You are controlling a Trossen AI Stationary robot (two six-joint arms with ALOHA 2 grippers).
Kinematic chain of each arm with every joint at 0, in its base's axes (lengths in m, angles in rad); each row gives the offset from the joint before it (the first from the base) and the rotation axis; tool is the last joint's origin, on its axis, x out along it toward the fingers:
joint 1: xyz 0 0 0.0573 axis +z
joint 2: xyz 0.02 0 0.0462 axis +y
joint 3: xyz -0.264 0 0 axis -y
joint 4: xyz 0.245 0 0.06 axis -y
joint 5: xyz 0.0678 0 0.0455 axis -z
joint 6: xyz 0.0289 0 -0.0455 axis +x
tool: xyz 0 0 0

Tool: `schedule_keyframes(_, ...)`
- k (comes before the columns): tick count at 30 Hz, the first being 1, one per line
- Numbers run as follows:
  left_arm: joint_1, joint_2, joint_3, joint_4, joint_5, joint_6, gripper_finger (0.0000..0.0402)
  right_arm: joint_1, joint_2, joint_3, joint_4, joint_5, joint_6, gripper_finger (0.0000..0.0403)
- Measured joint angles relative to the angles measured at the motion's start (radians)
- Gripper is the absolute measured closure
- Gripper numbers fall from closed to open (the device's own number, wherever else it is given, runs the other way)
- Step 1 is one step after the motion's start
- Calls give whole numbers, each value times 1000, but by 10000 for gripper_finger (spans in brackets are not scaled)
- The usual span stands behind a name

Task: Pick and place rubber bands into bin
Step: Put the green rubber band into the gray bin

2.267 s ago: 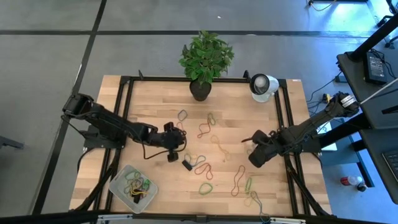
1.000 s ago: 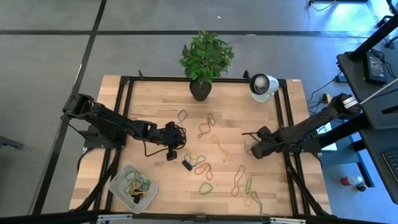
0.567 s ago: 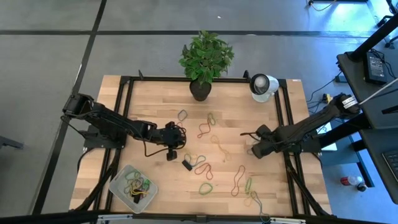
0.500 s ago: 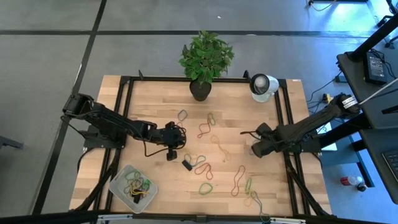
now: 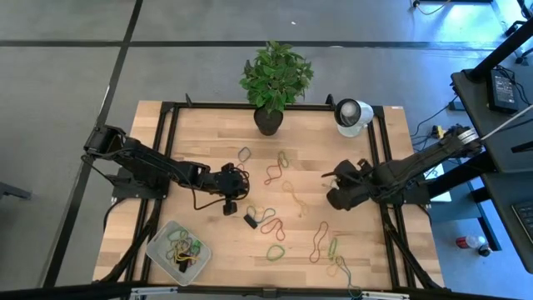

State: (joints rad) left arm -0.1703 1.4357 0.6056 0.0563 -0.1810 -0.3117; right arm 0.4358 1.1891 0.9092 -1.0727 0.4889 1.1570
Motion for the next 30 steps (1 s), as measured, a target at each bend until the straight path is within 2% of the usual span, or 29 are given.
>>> schedule_keyframes(2,0,0,0,0,0,0,389,1,12,-14,26,-4,-10,401)
schedule_keyframes(8,0,0,0,-1,0,-8,391,0,78,-119,43,-138,33,401)
schedule_keyframes(13,0,0,0,0,0,-35,393,5,150,-231,158,-231,69,400)
schedule_keyframes(19,0,0,0,0,-6,-36,389,17,199,-288,284,-239,50,399)
schedule_keyframes(30,0,0,0,0,-8,-34,391,5,194,-253,482,-216,-144,397)
